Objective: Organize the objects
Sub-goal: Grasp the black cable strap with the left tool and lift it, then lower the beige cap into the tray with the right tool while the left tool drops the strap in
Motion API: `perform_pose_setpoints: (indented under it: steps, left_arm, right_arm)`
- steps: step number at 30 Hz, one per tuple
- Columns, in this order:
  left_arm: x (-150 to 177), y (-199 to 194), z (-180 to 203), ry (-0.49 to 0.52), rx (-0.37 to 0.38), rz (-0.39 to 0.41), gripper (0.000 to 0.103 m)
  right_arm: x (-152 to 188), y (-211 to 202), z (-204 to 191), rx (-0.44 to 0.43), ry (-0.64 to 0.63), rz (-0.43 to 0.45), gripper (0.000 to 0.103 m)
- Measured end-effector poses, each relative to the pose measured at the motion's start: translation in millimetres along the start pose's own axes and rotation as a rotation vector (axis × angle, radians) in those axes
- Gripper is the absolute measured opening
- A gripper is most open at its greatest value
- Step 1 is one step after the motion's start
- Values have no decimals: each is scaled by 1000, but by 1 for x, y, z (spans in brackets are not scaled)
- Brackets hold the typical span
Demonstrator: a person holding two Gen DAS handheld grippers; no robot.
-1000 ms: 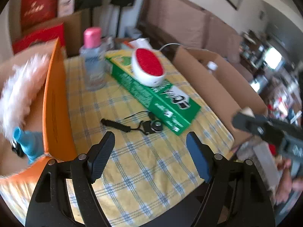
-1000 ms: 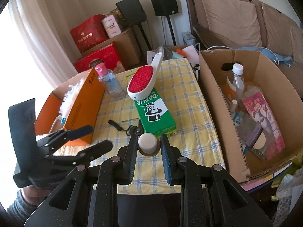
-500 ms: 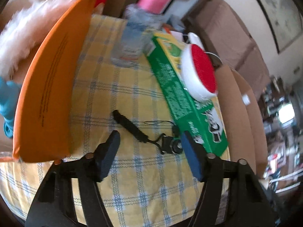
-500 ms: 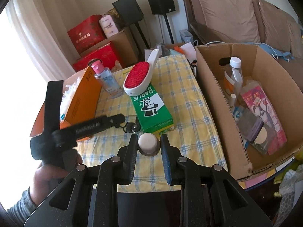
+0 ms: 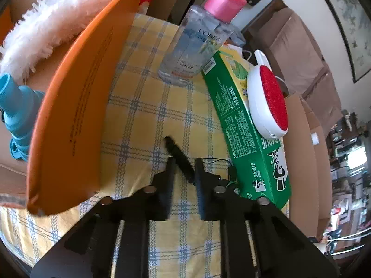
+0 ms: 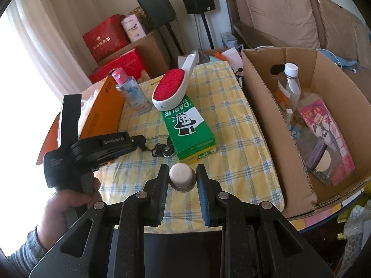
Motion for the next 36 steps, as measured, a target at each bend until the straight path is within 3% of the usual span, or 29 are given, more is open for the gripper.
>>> perform_pose_setpoints:
  steps: [9, 15, 22, 28, 36]
  left_arm:
    - [15, -11, 3, 17, 102, -45, 6]
    - [20, -41, 18, 71, 181, -26, 6]
    - [5, -85, 44, 104, 284, -2, 6]
    - [-9, -118, 59, 144, 326, 34, 6]
    - [-35, -170, 52, 175, 342, 100, 6]
  right_arm:
    - [-2, -4, -5, 0, -14, 6, 23]
    - [-4, -7, -8, 2, -26, 12, 23]
    - [-13, -11, -21, -13, -55, 23, 23]
    - [-27, -20, -45, -38, -99, 46, 23]
    - [-50, -29, -90, -80, -171, 81, 23]
Point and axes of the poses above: each gripper's, at about its wrist camera, not at the fingertips, and y roughly the way its jaws point, z to its right, x to its underside, the point moved 7 cm from there along y, roughly the way its jaws point, and after that the axes turned 9 degrees about x, right-handed, at the moved point
